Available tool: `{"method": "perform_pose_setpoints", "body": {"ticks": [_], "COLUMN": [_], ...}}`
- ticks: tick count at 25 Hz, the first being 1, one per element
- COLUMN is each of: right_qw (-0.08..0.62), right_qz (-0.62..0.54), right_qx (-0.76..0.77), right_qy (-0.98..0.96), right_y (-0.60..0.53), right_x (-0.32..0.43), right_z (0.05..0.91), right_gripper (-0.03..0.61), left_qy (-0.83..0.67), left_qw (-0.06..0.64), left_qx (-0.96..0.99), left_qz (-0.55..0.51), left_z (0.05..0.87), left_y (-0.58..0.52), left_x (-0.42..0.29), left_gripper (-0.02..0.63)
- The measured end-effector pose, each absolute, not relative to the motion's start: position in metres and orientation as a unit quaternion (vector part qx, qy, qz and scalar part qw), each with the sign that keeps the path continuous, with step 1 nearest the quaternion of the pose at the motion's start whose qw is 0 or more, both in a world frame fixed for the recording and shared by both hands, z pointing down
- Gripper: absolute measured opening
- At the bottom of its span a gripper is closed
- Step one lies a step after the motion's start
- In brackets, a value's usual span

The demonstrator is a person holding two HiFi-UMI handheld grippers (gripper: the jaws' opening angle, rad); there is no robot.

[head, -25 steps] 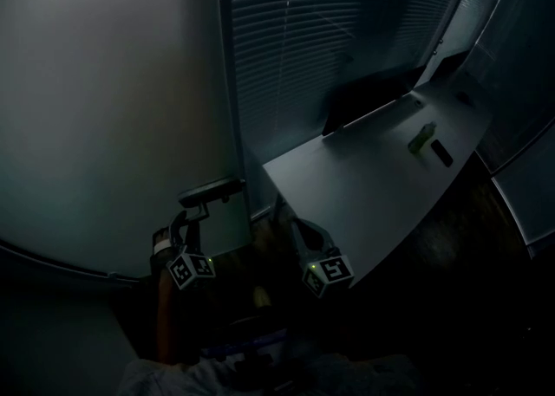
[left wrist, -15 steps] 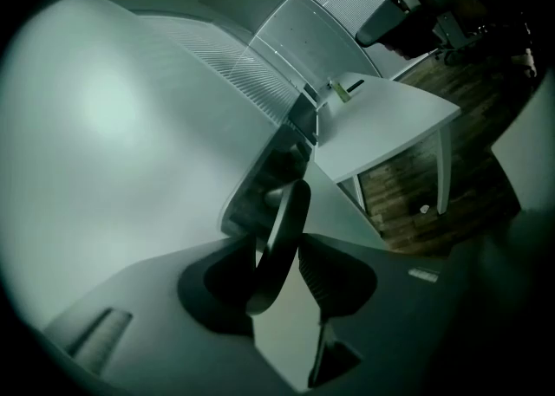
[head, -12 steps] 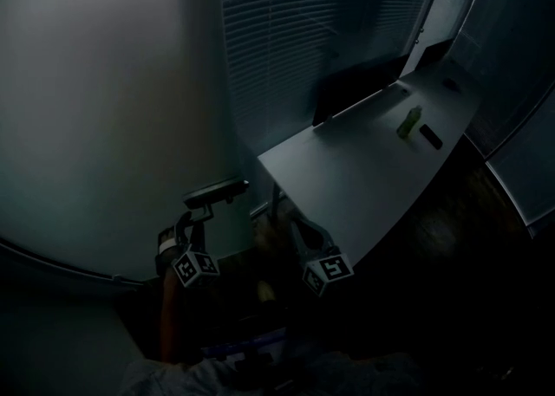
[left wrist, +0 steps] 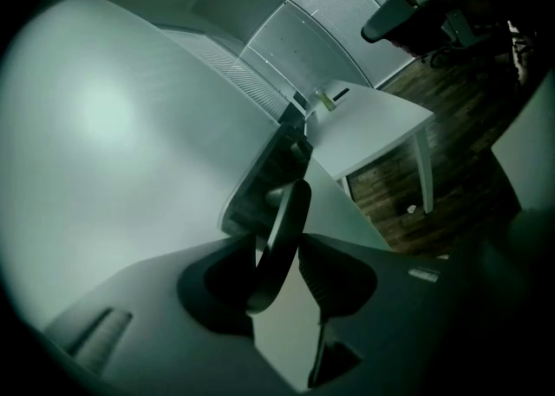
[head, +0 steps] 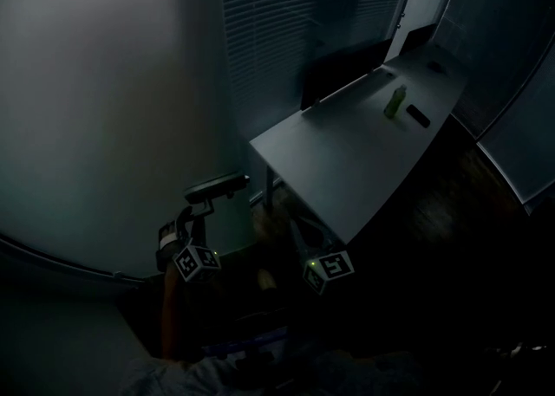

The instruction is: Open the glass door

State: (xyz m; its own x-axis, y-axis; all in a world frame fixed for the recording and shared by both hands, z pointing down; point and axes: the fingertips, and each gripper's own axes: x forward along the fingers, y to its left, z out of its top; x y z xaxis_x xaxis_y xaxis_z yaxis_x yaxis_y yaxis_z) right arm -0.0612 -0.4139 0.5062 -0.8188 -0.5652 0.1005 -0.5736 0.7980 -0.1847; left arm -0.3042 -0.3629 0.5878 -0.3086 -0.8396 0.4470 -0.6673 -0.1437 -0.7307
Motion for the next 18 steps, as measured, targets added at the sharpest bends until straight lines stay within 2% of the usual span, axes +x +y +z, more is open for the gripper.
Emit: {"method": "perform_pose_setpoints", "body": {"ticks": [18], "right_qw": [0.017], "right_qz": [0.096], "right_qx": [0.328], "right_qy": [-0.940], "right_y": [-0.329], "right_x": [-0.013], "right_z": [0.498], "right_gripper": [0.002], "left_qy": [0.617], "left_qw": [0.098], "left_qx": [-0.619], "left_qz": [-0.476], "left_z": [0.588], "left_y": [-0.295], "left_x": [-0.251], "left_gripper": [0.167]}}
